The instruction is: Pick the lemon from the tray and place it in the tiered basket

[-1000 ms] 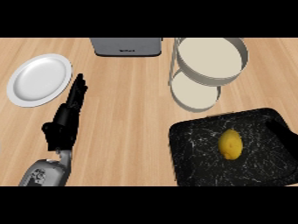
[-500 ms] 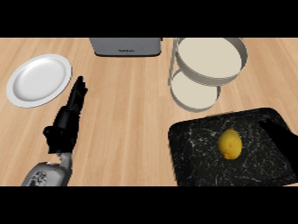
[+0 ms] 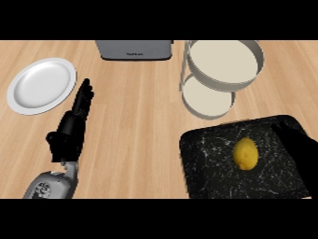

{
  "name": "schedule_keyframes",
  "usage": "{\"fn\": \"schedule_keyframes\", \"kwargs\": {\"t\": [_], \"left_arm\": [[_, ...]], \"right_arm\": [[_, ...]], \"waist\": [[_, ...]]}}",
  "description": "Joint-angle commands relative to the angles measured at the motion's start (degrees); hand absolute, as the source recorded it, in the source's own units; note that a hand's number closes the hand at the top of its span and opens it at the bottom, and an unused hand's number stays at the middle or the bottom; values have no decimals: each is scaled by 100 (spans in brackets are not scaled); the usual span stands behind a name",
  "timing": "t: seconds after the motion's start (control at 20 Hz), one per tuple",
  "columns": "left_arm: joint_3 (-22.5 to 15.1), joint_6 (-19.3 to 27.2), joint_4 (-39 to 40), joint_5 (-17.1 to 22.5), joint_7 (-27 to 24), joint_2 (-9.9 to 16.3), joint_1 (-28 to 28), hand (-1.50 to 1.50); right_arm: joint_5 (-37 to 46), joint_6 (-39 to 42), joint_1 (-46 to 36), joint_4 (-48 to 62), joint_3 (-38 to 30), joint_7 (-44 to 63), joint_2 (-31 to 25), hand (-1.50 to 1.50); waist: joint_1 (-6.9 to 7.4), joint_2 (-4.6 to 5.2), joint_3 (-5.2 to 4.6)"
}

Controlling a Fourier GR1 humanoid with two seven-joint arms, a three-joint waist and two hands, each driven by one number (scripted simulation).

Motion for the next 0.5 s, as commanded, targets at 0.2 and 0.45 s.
{"fn": "schedule_keyframes", "kwargs": {"t": [0.2, 0.45], "left_arm": [[138, -173, 328, -96, -604, -132, 178, 0], [218, -271, 14, -149, -170, -163, 101, 0]], "right_arm": [[307, 340, 167, 275, -408, -6, 510, -150], [300, 502, 346, 494, -753, -554, 784, -150]], "waist": [[-12, 3, -1], [-14, 1, 0]]}}
